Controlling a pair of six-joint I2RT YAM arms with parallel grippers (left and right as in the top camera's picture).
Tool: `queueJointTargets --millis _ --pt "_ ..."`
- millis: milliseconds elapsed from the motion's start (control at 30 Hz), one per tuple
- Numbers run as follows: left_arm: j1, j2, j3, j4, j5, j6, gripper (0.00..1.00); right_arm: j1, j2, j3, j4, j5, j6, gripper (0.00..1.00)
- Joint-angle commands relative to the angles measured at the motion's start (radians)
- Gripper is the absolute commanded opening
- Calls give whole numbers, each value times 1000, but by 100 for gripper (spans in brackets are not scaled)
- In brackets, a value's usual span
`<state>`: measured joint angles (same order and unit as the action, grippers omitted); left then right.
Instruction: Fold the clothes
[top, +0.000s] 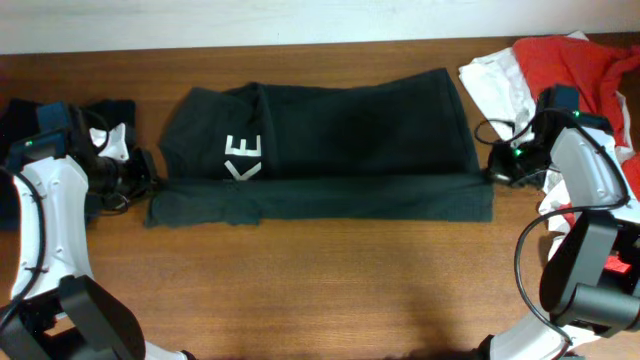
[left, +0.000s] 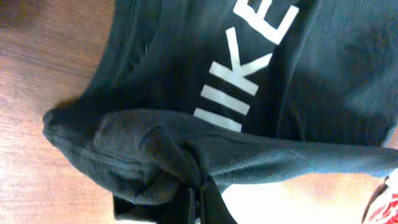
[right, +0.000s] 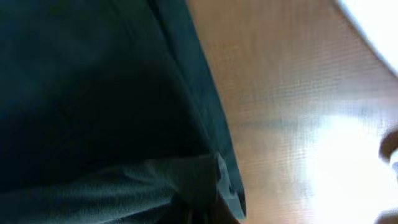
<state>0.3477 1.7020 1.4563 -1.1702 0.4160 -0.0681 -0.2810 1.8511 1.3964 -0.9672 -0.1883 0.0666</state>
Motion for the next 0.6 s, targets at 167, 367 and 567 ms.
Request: queueJointTargets --millis 167,367,567 --pt "-1 42 216 93 93 10 0 25 -14 292 -57 -4 -10 4" --pt "-1 42 671 18 23 35 0 25 -14 929 -422 63 -11 4" --pt "0 41 1103 -220 -94 84 0 24 -32 1320 -665 173 -10 4"
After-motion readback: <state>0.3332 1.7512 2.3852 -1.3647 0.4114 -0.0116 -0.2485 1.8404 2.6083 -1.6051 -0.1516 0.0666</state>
